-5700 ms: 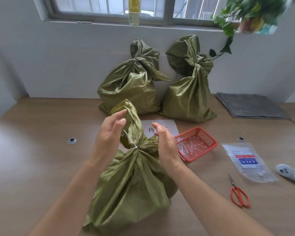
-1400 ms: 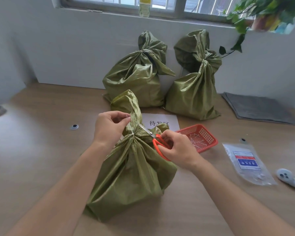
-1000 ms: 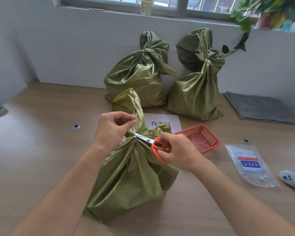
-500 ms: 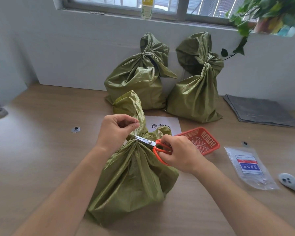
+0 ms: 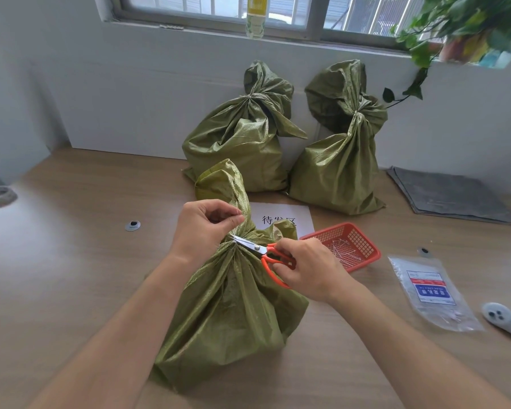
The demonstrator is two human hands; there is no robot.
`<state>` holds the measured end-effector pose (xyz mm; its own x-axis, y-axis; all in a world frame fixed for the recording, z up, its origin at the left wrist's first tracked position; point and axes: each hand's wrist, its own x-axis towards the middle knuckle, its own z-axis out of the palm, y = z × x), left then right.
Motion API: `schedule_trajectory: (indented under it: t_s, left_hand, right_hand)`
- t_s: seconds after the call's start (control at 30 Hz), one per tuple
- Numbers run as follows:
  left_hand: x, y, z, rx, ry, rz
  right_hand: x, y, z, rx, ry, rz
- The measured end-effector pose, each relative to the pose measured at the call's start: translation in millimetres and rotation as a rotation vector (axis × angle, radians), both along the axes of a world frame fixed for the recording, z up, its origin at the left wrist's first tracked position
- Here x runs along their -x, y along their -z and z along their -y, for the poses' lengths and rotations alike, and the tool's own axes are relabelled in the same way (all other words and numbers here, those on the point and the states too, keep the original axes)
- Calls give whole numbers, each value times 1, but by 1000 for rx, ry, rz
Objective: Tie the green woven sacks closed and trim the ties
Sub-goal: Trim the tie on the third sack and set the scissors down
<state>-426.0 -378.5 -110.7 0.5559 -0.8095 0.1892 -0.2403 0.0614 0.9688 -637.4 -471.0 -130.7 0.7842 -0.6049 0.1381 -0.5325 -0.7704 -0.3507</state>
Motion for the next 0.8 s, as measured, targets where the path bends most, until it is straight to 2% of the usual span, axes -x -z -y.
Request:
schedule_trajectory:
  t_s: [0.37,0.6,0.8]
  left_hand:
    - [6,2,-3,-25,-73,-4]
    - [21,-1,4,15,-47,-32]
    - [49,4,20,-12,65,-12]
  right_hand:
    - [6,0,-2,-17,66,25]
    - [14,7,-8,-186,251,151]
    - [43,27,-4,-403,491,327]
